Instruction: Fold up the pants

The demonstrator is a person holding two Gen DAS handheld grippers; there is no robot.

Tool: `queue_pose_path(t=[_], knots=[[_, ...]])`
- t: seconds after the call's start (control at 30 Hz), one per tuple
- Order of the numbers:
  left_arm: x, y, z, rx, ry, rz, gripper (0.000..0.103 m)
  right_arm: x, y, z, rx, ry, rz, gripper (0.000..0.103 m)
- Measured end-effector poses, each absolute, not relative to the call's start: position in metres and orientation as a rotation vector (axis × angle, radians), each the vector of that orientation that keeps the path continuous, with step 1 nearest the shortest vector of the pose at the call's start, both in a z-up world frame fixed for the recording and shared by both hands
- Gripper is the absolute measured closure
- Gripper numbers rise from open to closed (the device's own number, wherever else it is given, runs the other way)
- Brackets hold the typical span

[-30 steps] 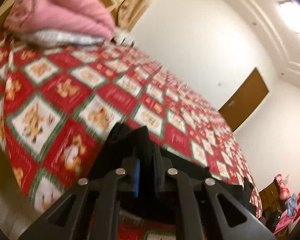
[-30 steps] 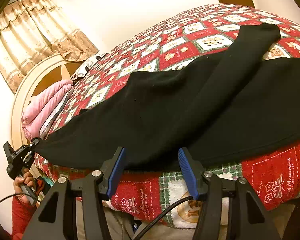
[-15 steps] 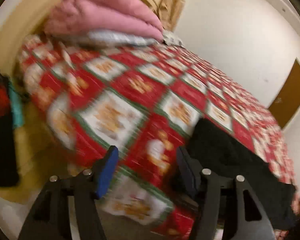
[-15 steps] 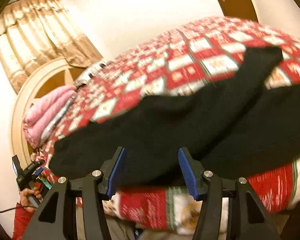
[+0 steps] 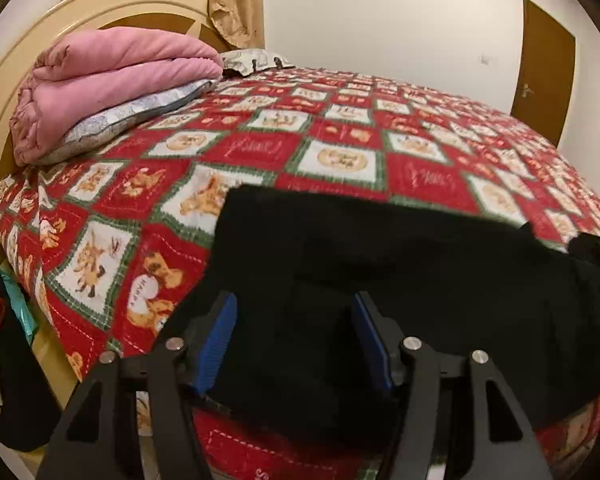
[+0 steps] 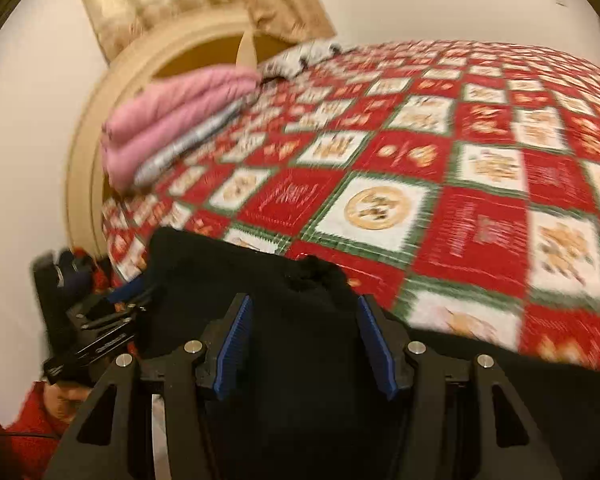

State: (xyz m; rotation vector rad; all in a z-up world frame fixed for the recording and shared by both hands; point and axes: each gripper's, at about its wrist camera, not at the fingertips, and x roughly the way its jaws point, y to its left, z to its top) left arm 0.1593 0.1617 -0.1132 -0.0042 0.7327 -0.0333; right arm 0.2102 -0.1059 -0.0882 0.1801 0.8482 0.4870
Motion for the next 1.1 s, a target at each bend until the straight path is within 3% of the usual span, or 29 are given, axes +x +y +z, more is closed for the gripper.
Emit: queue_pose_path(t=[0.13, 0.23, 0.57, 0.93, 1.1], knots=[[0.158, 0.157, -0.116, 0.041, 0.709, -0.025, 0.036, 0.233, -0.091, -0.100, 0.170, 0.922, 0.543, 0.046], [0.158, 0.159, -0.115, 0.023, 0.708, -0.033, 0.034, 0.232, -0.087, -0.099, 0.145, 0.950, 0.588, 0.039], [0.163, 0.155, -0.117, 0.020, 0.693, -0.051, 0.024, 0.247, -0.079, -0.104, 0.269, 1.083, 0.786, 0.039], [0.166, 0.159, -0.115, 0.021, 0.690, -0.074, 0.024, 0.285, -0.131, -0.127, 0.923, 0.966, 0.798, 0.039], [0.168, 0.162, -0.112, 0.026, 0.694, -0.077, 0.024, 0.281, -0.144, -0.134, 1.053, 0.885, 0.764, 0.040]])
